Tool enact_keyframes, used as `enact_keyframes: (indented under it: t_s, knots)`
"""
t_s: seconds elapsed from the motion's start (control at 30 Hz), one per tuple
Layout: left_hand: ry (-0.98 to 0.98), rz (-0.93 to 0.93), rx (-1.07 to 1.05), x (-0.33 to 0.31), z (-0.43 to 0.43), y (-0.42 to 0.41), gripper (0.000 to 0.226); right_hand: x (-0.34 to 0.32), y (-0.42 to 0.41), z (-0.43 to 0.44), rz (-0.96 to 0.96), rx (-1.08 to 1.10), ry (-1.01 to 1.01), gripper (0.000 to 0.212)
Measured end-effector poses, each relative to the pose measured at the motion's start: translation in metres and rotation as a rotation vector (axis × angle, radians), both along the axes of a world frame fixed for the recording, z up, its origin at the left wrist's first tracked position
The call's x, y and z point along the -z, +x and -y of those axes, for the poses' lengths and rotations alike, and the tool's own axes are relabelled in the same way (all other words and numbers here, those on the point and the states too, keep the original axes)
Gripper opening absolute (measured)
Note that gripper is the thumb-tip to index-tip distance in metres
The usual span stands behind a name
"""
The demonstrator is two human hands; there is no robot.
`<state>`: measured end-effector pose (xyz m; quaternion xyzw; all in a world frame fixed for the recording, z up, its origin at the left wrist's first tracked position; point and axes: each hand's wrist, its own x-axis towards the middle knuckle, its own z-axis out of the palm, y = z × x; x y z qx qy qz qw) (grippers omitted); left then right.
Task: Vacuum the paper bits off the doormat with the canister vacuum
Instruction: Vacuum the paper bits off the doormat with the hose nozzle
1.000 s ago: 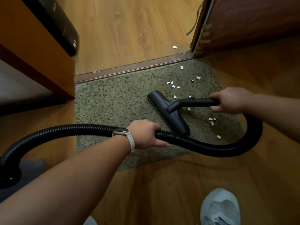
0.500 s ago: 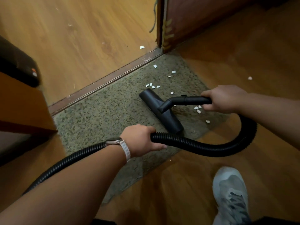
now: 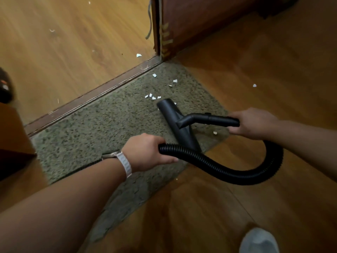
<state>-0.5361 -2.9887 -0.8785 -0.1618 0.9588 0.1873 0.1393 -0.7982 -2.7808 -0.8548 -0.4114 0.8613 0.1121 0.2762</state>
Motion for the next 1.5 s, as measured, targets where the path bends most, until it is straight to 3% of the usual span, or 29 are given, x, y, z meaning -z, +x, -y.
enact_keyframes:
  t_s: [0.57,0.97,1.3,1.5]
  knots:
    - [0.017,0.067,0.035,0.004,-0.071,-0.043,0.054,0.014,-0.054,-0.122,-0.019,0.352,0.034,0.035]
    - [0.016,0.093,0.026,0.015,-0.064,-0.046,0.055,0.030,-0.048,-0.116,-0.032,0.324,0.014,0.029]
    - [0.018,0.114,0.035,0.015,-0.066,-0.049,0.054,0.028,-0.051,-0.110,-0.132,0.176,0.025,0.031]
    - [0.027,0.121,0.037,0.017,-0.062,-0.047,0.056,0.035,-0.053,-0.109,0.081,0.336,0.016,0.032]
